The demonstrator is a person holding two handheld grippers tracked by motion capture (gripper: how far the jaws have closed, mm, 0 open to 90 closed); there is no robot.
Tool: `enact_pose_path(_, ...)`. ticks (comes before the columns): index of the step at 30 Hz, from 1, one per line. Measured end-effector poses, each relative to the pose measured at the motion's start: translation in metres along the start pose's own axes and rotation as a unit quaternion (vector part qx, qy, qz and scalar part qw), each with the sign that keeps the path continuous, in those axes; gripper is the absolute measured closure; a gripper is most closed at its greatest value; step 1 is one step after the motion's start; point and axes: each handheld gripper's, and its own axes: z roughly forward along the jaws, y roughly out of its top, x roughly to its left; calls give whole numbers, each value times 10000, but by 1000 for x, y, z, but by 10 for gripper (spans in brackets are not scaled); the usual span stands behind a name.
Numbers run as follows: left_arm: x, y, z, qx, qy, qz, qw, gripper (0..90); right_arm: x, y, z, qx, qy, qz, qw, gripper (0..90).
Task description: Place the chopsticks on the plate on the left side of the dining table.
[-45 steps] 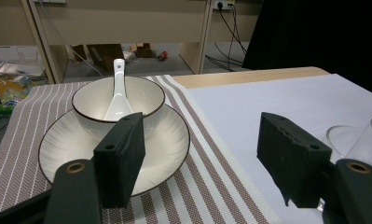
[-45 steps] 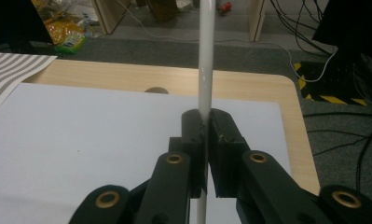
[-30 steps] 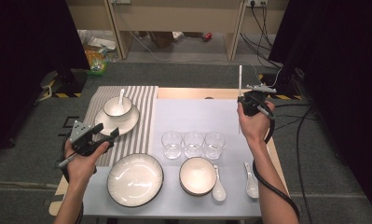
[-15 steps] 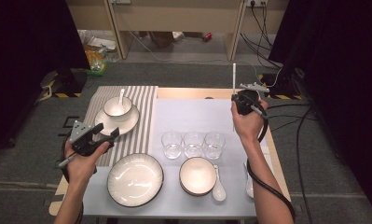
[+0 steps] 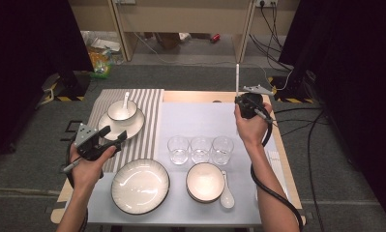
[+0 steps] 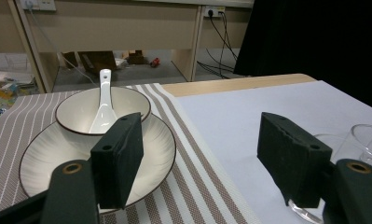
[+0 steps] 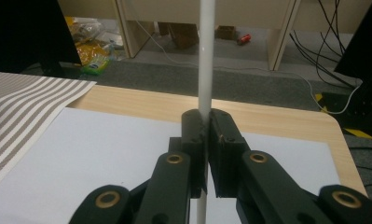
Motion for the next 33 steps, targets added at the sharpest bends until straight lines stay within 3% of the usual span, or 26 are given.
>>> enact_pose_path(19, -14, 19, 14, -2, -238, 103, 9997, 288, 22, 4, 5, -154, 194, -72, 9997, 856)
enact_pose_path(33, -29, 45, 37, 91, -635, 187, 9978, 289, 34, 6, 5, -231, 323, -119, 9991, 856)
